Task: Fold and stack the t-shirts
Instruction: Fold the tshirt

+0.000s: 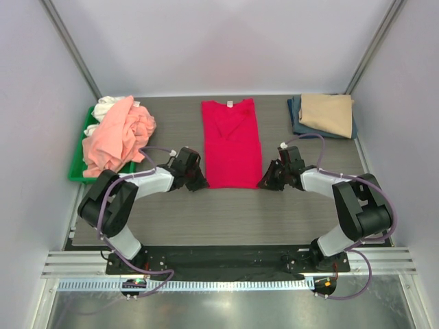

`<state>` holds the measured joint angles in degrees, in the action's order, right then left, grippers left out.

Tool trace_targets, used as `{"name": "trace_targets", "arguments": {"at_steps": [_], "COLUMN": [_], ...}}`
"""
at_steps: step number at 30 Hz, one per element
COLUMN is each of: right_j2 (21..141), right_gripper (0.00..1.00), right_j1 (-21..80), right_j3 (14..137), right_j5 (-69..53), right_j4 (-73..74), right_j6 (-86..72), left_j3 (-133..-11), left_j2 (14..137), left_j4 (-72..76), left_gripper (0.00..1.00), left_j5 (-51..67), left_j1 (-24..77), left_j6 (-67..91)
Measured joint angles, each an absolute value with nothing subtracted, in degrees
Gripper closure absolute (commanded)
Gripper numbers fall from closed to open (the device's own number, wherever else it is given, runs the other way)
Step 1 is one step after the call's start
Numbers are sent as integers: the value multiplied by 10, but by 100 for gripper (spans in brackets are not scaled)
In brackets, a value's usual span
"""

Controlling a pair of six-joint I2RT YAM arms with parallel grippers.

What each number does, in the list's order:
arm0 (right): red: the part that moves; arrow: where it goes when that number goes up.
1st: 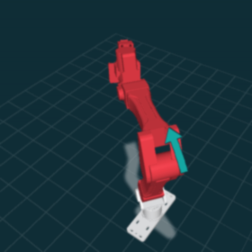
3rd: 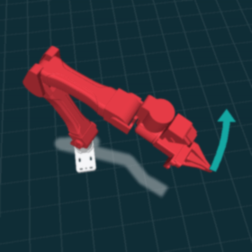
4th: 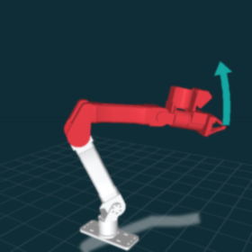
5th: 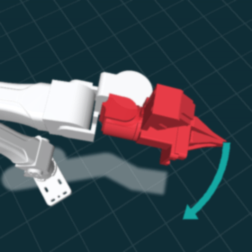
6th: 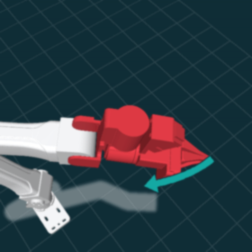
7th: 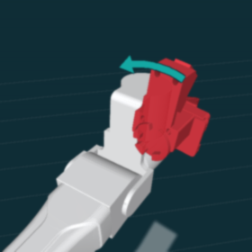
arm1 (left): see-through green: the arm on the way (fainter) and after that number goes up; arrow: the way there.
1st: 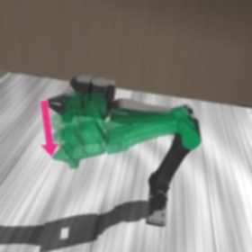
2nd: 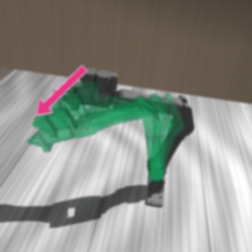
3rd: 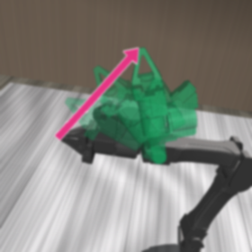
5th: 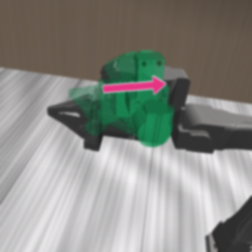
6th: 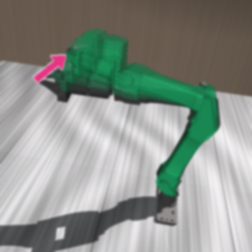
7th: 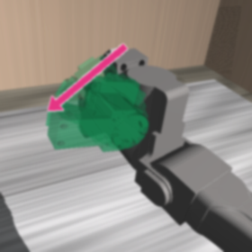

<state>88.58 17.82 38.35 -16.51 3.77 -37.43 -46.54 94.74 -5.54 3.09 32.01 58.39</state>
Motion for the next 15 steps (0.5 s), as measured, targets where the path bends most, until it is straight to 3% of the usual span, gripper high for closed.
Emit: {"name": "trace_targets", "arguments": {"at_steps": [9,15], "right_j2": [876,767], "right_gripper": [99,99], "right_j1": [178,178], "right_j3": [377,345], "right_j5": [-174,-173], "right_j4": [40,113], "right_j6": [-368,-366], "left_j3": [-465,-444], "left_j2": [937,857], "left_j4": [-70,-128], "left_gripper": [100,100], "left_j5": [22,-7], "left_j1": [332,388], "left_j6": [586,597]}}
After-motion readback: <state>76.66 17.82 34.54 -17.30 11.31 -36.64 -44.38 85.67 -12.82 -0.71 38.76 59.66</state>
